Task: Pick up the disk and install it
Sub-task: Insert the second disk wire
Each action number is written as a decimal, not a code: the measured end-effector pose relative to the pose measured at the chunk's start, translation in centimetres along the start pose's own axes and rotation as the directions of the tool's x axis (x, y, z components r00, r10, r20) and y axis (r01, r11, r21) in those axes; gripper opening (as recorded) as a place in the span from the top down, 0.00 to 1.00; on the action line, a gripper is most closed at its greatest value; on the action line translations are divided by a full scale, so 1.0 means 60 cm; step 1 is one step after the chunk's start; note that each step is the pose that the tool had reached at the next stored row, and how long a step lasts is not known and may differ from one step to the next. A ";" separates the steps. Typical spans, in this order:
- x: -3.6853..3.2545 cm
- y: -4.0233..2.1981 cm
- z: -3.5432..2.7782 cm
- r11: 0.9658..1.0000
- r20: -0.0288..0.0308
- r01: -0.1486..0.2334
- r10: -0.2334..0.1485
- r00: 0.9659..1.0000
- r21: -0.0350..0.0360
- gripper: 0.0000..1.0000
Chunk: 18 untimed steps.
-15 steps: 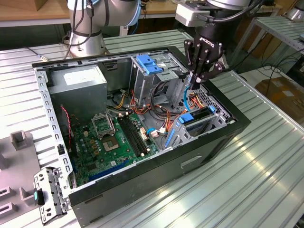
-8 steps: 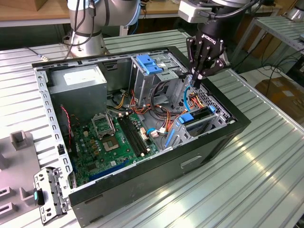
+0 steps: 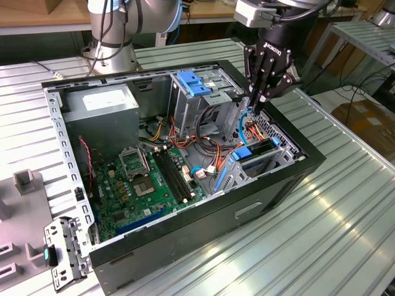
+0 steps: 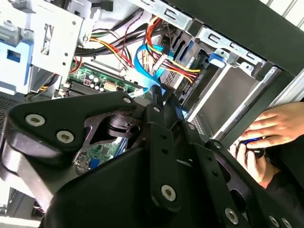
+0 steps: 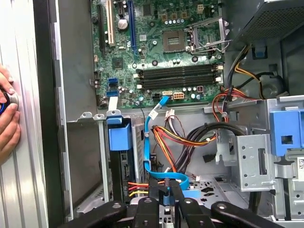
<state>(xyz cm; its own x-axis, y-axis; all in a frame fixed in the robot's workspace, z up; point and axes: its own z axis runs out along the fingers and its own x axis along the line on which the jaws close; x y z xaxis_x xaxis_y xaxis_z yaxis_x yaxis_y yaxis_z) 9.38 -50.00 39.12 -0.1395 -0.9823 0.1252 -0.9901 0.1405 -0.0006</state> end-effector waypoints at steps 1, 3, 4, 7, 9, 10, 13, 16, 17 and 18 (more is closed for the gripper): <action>-0.001 0.000 0.004 1.000 -0.003 0.000 0.000 1.000 0.000 0.76; -0.002 0.000 0.011 1.000 -0.005 0.000 0.000 1.000 0.001 0.76; -0.003 0.000 0.018 1.000 -0.007 0.000 0.000 1.000 0.001 0.76; -0.004 0.000 0.026 1.000 -0.014 0.000 0.000 1.000 0.002 0.76; -0.005 0.000 0.032 1.000 -0.020 0.000 0.000 1.000 0.003 0.78; -0.005 0.000 0.033 1.000 -0.024 0.000 0.000 1.000 0.003 0.84; -0.006 0.000 0.038 1.000 -0.041 -0.001 0.001 0.999 0.006 0.89; -0.008 0.000 0.043 1.000 -0.066 -0.001 0.002 0.998 0.010 0.76; -0.008 0.000 0.044 1.000 -0.071 -0.001 0.002 0.997 0.011 0.76; -0.009 0.001 0.046 1.000 -0.084 -0.001 0.002 0.996 0.012 0.76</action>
<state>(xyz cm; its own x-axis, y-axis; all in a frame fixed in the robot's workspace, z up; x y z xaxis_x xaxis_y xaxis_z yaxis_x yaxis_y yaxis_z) 9.38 -49.79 36.34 -0.1396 -0.9682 0.2077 -0.9901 0.1400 -0.0128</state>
